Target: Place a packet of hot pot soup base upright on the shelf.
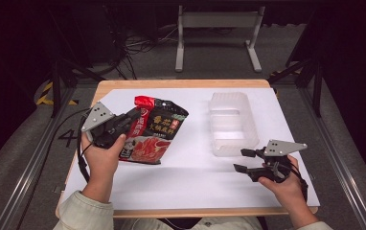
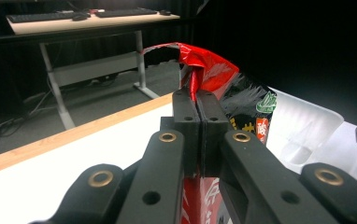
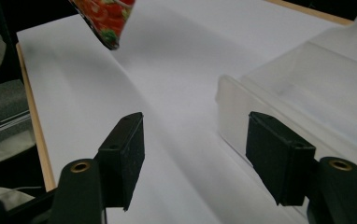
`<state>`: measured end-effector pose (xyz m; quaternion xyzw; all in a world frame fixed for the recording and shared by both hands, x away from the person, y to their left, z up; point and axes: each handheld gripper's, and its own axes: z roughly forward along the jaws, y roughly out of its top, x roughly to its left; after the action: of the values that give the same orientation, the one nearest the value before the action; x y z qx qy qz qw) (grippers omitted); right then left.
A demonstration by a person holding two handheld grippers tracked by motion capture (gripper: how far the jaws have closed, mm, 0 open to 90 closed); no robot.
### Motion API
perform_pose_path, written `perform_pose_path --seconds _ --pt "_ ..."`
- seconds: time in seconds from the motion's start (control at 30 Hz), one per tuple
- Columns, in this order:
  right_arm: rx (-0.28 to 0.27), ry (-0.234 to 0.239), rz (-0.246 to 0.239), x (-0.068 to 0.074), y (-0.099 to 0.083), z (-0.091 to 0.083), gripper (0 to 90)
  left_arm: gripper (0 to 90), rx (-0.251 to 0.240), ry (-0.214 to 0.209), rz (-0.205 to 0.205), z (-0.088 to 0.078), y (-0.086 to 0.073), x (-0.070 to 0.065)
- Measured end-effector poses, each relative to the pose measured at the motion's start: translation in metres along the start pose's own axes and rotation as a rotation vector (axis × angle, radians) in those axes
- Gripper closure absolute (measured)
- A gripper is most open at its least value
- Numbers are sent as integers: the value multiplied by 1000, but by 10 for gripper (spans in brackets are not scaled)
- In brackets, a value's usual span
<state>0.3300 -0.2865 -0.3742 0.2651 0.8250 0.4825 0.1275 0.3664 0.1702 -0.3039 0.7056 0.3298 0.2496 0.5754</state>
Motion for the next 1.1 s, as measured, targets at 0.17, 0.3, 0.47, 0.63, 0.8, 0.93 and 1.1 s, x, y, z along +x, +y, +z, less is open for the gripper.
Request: perform_pose_path --seconds 0.17,0.3,0.47,0.63,0.8,0.93,1.1 --pt "-15 35 -16 4 20 7 367 887 2 -4 4 0 -1 -2" --pt "-42 70 -21 3 43 16 355 888 0 -5 11 -3 0 -5" --pt "-60 100 -29 1 66 27 340 887 -3 -6 13 -5 -1 -7" --pt "-71 127 -33 -2 82 39 334 887 5 -11 13 -7 -2 -7" --pt "-82 153 -31 -3 94 53 322 887 0 -7 13 -10 -2 -9" --pt "-88 178 -34 -1 102 66 319 886 -4 -5 13 -13 -2 -10" --pt "-95 189 -57 3 112 84 319 886 -1 -8 16 -14 -3 -12"
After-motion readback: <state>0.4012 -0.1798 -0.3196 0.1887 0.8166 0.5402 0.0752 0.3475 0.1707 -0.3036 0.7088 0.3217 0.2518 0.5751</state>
